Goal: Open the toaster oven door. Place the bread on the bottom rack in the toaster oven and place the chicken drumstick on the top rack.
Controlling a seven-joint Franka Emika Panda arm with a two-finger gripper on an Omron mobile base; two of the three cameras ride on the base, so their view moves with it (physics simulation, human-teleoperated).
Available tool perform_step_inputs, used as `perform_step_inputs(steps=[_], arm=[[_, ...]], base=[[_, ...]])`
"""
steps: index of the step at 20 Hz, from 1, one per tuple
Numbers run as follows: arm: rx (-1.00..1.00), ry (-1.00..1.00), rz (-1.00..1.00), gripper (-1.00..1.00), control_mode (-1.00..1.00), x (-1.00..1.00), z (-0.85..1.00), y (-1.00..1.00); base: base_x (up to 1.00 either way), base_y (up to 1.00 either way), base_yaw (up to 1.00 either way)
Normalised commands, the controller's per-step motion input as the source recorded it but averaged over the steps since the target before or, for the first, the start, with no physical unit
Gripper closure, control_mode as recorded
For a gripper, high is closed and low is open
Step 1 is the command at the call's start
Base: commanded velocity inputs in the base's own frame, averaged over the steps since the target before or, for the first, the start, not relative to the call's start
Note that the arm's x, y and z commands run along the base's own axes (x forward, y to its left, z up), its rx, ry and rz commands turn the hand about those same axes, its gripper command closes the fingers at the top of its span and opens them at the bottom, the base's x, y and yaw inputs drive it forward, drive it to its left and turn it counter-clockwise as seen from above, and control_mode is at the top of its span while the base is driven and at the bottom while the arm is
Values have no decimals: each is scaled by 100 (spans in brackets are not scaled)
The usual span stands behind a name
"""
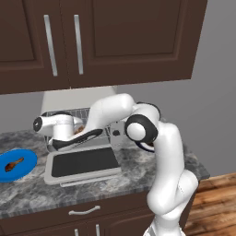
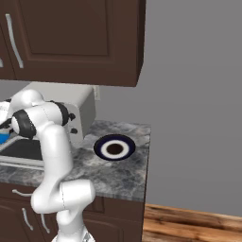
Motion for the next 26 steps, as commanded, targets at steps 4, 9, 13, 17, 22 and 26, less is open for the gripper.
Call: perform_step_inputs(steps=[4, 9, 13, 17, 22, 26], arm=[[1, 8, 0, 100, -100, -32, -36, 8], [1, 8, 0, 100, -100, -39, -36, 6], [2, 8, 0, 100, -100, -46, -33, 7], [3, 8, 0, 100, -100, -50, -28, 6], [3, 6, 0, 100, -100, -51, -30, 6], [3, 6, 0, 100, -100, -53, -30, 6]], base=[[0, 0, 0], [0, 0, 0], [0, 0, 0], [0, 0, 0], [0, 0, 0], [0, 0, 0]])
